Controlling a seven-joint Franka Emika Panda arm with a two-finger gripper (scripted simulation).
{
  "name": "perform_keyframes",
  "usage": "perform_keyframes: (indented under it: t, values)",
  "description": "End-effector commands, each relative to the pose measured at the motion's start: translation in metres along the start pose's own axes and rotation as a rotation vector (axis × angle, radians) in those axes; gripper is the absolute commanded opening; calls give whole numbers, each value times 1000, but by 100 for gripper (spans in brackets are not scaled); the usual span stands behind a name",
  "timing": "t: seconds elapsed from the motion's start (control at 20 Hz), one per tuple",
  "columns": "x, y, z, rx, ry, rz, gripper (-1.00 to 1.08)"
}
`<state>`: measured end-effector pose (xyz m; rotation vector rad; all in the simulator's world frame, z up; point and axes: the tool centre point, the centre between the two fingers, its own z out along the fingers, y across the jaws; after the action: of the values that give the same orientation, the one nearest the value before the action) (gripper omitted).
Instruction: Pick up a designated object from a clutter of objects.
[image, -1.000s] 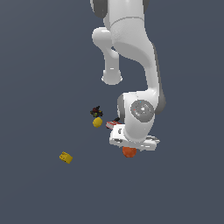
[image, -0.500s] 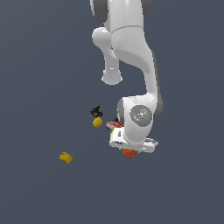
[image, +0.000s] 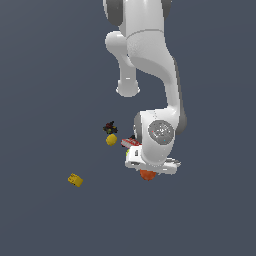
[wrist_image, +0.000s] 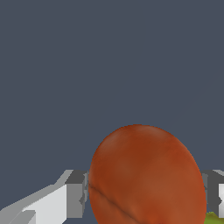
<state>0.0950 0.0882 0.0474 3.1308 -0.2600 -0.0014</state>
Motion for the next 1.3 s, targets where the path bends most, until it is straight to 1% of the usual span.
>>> perform_keyframes:
  t: [0.0, 0.3, 0.55, 0.8, 1.25]
  values:
    - [0, 1, -2, 0, 1, 0, -100]
    - [-7, 8, -14, 0, 1, 0, -100]
    - [-19, 21, -34, 0, 1, 0, -100]
    - [-35, 39, -63, 0, 1, 0, -100]
    - [-70, 79, -127, 1, 1, 1, -100]
